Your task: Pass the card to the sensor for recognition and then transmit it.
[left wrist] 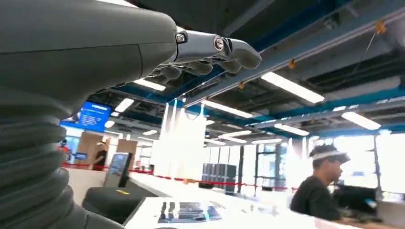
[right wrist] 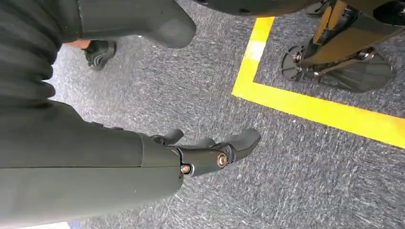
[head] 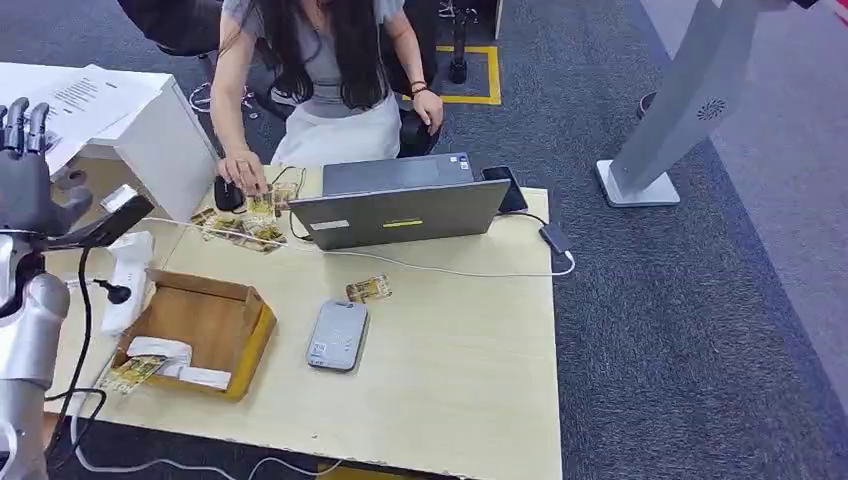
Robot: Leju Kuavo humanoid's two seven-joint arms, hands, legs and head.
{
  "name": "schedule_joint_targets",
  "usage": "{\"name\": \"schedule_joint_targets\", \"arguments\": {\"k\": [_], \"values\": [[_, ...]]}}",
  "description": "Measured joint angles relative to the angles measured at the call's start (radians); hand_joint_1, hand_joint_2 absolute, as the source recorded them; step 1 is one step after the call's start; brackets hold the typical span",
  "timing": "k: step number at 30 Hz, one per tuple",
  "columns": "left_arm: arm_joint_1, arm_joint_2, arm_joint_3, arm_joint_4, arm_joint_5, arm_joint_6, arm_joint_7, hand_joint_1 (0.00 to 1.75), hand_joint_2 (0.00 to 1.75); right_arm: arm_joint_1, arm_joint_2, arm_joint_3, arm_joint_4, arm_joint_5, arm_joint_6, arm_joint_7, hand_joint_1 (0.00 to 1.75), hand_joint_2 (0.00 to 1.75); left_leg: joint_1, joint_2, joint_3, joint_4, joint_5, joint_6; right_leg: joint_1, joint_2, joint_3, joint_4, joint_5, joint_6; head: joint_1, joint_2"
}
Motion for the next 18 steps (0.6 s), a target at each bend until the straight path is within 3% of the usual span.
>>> {"name": "schedule_joint_targets", "arguments": {"k": [4, 7, 10, 12, 16, 18], "values": [[0.282, -0.032, 0.045, -0.267, 0.18, 0.096, -0.133, 0.0, 1.75, 0.01, 0.003, -0.002, -0.001, -0.027, -0.01, -0.004, 0.0, 1.75, -0.001, 0.01, 0.003, -0.001, -0.006, 0.0, -0.002, 0.01, 0.0, 0.0, -0.002, 0.0, 0.0, 0.0], [0.544, -0.091, 0.118, -0.498, 0.369, 0.15, -0.322, 0.0, 1.75, 0.028, 0.009, -0.008, -0.001, -0.046, -0.022, -0.013, 0.0, 1.75, -0.002, 0.015, 0.005, -0.001, -0.011, 0.0, -0.002, 0.016, 0.0, 0.0, -0.005, 0.001, -0.001, 0.0], [0.748, -0.211, 0.233, -0.695, 0.562, 0.082, -0.536, 0.0, 1.75, 0.042, 0.012, -0.013, -0.001, -0.059, -0.026, -0.019, 0.0, 1.75, -0.002, 0.014, 0.005, -0.001, -0.014, 0.003, -0.002, 0.014, 0.001, -0.001, -0.009, 0.004, 0.001, 0.0], [0.841, -0.282, 0.316, -0.807, 0.676, -0.014, -0.554, 0.0, 1.75, 0.047, 0.015, -0.017, -0.001, -0.067, -0.029, -0.025, 0.0, 1.75, -0.002, 0.012, 0.004, 0.0, -0.014, 0.004, -0.002, 0.011, 0.001, -0.001, -0.009, 0.004, 0.0, 0.0], [0.945, -0.369, 0.406, -0.941, 0.737, -0.065, -0.556, 0.0, 1.75, 0.049, 0.017, -0.025, -0.001, -0.074, -0.036, -0.031, 0.0, 1.75, -0.002, 0.005, 0.004, 0.0, -0.015, 0.005, -0.002, 0.003, 0.003, -0.001, -0.011, 0.005, 0.0, 0.0], [0.974, -0.406, 0.437, -0.991, 0.803, -0.134, -0.556, 0.0, 1.75, 0.049, 0.02, -0.028, -0.001, -0.081, -0.043, -0.035, 0.0, 1.75, -0.002, 0.004, 0.005, 0.0, -0.015, 0.005, -0.002, 0.003, 0.005, -0.001, -0.011, 0.005, 0.0, 0.0]]}}
